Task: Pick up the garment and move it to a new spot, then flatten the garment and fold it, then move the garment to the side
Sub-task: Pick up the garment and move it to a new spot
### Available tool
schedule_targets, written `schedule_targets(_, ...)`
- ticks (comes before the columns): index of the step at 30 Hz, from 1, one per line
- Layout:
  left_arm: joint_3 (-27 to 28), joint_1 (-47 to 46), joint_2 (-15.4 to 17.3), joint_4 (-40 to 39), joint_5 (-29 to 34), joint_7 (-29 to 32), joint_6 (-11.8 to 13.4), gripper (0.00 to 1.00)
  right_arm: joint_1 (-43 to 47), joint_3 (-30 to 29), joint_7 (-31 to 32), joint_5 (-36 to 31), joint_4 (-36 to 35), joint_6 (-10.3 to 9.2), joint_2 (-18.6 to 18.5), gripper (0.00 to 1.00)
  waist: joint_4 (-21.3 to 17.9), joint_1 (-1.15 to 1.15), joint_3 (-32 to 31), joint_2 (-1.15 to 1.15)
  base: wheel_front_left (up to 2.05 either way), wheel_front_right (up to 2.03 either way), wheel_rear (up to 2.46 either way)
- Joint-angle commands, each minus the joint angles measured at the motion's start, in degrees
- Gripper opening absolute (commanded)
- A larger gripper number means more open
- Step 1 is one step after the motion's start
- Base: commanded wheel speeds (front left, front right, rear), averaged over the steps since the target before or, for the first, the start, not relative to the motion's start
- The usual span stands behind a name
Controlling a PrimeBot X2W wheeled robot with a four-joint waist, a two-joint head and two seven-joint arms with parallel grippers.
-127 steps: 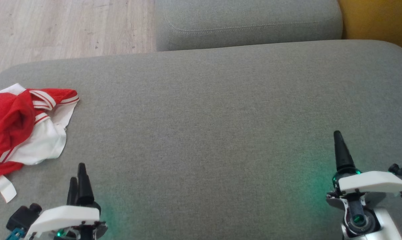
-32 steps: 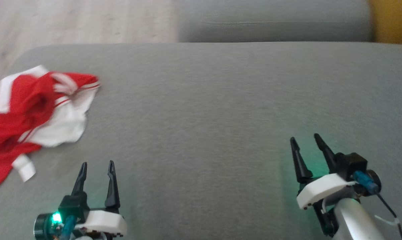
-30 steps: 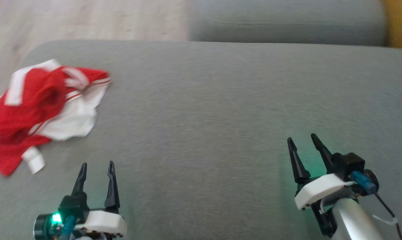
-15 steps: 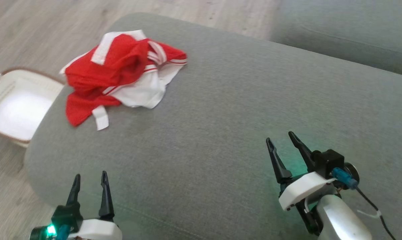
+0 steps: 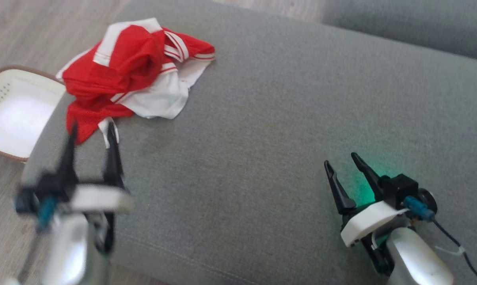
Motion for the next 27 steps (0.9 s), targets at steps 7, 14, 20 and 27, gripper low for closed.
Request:
schedule_targets(7, 0.39, -19.2, 8.19, 6.72, -1.21, -0.53, -2.34, 1.0, -4.25, 2.63, -0.63, 0.38, -4.25, -0.04, -2.35, 1.0, -3.23, -0.01, 6.33, 0.0, 0.0, 0.0, 0.0)
schedule_targets(14, -6.8, -33.16, 12.78, 15.83, -7.57, 3.11, -2.73, 1.0, -6.07, 3.58, -0.63, 0.83, -6.46, -0.04, -4.93, 1.0, -6.21, -0.01, 11.93, 0.0, 0.0, 0.0, 0.0)
schedule_targets(20, -11.04, -39.52, 15.23, 25.16, -11.79, 12.1, -1.97, 1.0, -7.2, 3.68, -0.63, 1.17, -6.68, -0.04, -6.41, 1.0, -8.6, -0.01, 15.0, 0.0, 0.0, 0.0, 0.0)
schedule_targets(27, -12.85, -42.25, 16.44, 35.64, -8.26, 19.7, 5.7, 1.0, -7.51, 3.5, -0.63, 1.75, -6.29, -0.04, -6.19, 1.0, -10.62, -0.01, 15.22, 0.0, 0.0, 0.0, 0.0)
